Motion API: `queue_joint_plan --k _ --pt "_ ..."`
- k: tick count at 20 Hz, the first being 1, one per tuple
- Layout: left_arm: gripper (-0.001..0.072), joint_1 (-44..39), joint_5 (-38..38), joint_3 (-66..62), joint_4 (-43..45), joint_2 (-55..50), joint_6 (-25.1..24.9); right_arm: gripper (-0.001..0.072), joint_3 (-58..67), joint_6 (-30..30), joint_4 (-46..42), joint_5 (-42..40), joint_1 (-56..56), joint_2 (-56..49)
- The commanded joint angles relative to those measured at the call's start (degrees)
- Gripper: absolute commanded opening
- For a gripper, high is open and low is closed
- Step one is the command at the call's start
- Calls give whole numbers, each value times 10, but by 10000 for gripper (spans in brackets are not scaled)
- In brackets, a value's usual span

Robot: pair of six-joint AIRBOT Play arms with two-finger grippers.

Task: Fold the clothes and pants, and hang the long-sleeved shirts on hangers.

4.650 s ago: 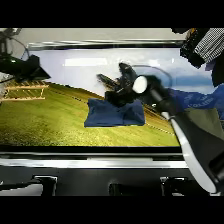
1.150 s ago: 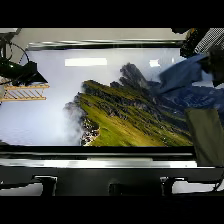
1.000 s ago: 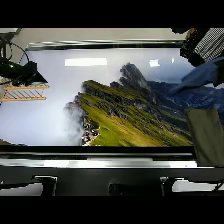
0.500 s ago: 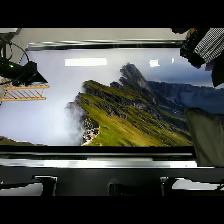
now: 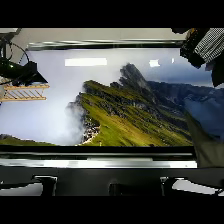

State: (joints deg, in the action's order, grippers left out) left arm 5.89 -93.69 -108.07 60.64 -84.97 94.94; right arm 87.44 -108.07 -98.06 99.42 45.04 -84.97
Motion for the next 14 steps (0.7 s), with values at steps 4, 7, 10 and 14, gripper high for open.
queue_joint_plan --k 4,7,10,14 --pt "15 0 0 0 0 0 0 24 -133 -13 -72 -20 0 25" --pt "15 0 0 0 0 0 0 25 -157 -13 -89 -42 0 25" --pt "15 0 0 0 0 0 0 25 -170 -15 -91 -57 0 25" --pt "15 0 0 0 0 0 0 26 -194 -7 -111 -47 0 25"
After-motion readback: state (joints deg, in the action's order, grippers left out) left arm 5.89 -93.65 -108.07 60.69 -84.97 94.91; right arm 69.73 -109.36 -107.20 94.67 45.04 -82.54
